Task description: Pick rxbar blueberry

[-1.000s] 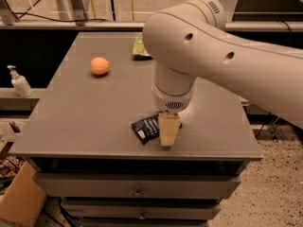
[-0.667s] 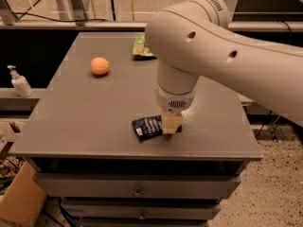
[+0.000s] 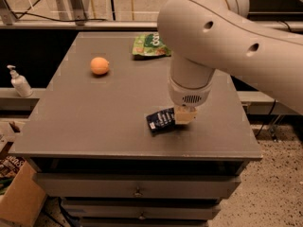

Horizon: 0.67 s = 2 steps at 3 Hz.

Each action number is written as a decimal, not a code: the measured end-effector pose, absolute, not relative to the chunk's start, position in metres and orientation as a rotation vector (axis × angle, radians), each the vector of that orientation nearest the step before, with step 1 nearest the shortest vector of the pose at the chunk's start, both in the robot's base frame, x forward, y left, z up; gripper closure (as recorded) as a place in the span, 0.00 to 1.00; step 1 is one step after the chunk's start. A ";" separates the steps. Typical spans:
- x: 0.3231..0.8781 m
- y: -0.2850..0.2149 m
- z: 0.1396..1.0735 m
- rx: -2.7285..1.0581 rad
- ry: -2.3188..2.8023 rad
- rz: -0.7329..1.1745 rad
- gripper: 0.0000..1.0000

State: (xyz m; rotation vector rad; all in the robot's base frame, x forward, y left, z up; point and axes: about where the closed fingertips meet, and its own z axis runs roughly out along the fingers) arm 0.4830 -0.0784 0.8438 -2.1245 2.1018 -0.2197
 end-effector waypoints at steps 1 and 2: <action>0.482 -0.093 0.862 -2.104 2.113 -0.252 1.00; 0.481 -0.101 0.878 -2.087 2.118 -0.264 1.00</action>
Offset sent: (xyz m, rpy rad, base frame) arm -0.0018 -0.0345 0.0538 -0.0082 -0.0370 -0.0411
